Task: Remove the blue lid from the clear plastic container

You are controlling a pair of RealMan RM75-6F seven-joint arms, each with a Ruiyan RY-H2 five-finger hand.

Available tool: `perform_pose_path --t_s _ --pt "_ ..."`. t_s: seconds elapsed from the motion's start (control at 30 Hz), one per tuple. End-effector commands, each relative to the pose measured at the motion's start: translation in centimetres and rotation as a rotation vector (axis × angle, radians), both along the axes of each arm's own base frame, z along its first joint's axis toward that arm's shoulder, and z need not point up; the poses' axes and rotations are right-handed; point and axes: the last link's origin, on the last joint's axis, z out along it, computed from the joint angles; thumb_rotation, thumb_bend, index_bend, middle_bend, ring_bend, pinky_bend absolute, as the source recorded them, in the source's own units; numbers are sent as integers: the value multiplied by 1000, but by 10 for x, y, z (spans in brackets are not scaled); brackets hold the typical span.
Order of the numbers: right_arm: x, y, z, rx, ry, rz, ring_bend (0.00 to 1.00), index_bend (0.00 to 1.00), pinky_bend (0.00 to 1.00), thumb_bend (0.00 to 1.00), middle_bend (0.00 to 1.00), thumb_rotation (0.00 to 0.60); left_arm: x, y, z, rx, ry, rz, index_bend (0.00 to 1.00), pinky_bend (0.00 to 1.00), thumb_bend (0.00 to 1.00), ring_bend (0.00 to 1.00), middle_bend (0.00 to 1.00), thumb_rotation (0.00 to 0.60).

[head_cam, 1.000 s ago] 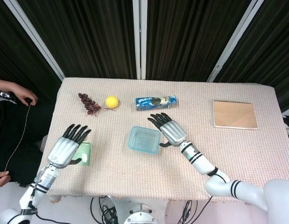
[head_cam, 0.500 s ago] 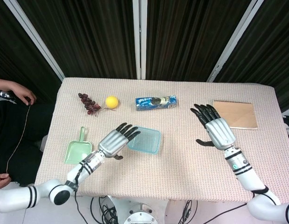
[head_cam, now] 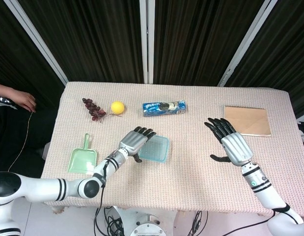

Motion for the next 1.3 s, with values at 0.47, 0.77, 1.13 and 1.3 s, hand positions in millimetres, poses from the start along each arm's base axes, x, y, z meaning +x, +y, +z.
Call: perform_pose_path --t_s 0.47,0.77,1.13,1.3 --pt "8 9 -38 145 20 52 0 0 0 26 98 600 0 11 -5 -29 57 60 7 36 42 0 0 600" --pt "28 7 -71 181 2 120 71 85 161 26 260 600 2 14 -9 -23 27 86 138 191 41 80 166 600" --pt "61 -4 -132 159 -33 199 484 430 644 26 600 600 4 10 -20 -13 24 83 211 322 42 169 266 600" --pt "67 -7 -147 119 -15 230 539 467 694 26 648 600 4 8 -21 -17 27 80 211 322 42 169 267 600"
